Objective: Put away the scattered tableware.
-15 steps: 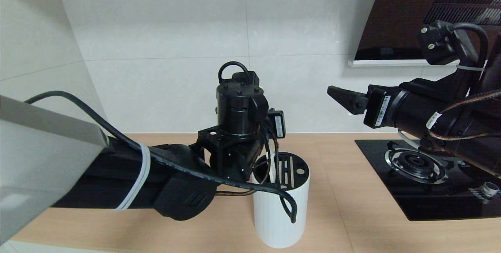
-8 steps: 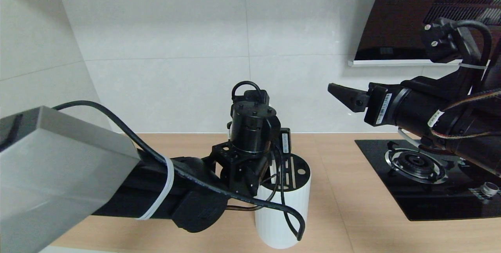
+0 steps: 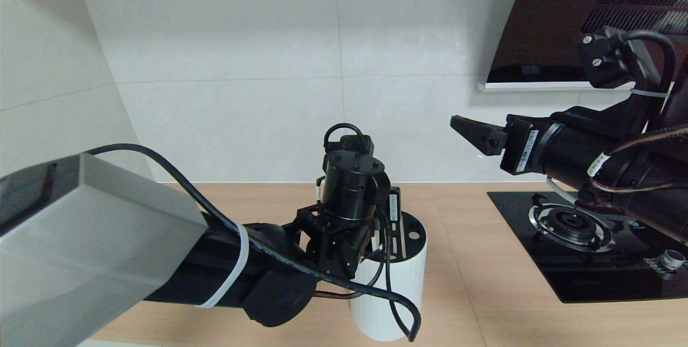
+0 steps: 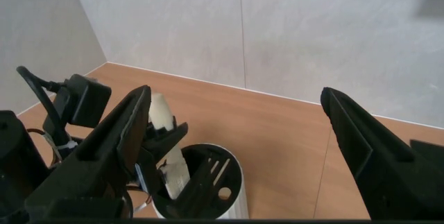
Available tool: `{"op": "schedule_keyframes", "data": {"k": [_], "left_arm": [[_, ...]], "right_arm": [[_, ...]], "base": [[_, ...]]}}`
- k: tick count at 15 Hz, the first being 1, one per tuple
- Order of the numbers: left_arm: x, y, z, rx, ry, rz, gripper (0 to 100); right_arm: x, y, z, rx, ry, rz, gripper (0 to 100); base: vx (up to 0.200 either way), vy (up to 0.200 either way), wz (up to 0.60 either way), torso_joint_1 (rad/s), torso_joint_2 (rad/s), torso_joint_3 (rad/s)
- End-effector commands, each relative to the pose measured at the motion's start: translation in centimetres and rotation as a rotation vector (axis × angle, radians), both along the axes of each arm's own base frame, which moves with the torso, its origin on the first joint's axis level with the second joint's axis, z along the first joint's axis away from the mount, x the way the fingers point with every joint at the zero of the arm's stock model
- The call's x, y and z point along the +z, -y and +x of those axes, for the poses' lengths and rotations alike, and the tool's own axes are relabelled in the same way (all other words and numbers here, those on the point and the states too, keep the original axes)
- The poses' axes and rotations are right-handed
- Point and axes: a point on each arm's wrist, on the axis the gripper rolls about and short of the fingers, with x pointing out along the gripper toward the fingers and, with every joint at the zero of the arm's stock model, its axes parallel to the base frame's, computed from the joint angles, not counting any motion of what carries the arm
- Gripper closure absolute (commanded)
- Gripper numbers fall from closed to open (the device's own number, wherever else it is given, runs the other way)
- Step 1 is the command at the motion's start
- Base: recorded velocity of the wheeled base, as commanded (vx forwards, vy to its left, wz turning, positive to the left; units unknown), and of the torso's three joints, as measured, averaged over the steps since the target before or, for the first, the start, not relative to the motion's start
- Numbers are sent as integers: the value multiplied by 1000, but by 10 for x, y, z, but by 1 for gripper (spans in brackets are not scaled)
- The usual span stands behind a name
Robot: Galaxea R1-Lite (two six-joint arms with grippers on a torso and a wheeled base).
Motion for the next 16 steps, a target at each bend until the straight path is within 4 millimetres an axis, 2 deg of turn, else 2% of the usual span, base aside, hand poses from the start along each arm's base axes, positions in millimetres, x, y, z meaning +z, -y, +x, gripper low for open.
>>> {"op": "schedule_keyframes", "data": {"k": [1,11,16], "left_arm": [[0,0,-1,-2,0,3,0],[2,-1,-4,-7,-1,2,0],[76,-57,-47,-63,109,-100,0]], "right_arm": [[0,0,0,0,-1,0,0],[-1,-1,0,2,-3,-4,0],[-1,7,6,-35,-4,2,0]], "base": [[0,0,0,0,0,0],[0,0,0,0,0,0],[0,0,0,0,0,0]]}}
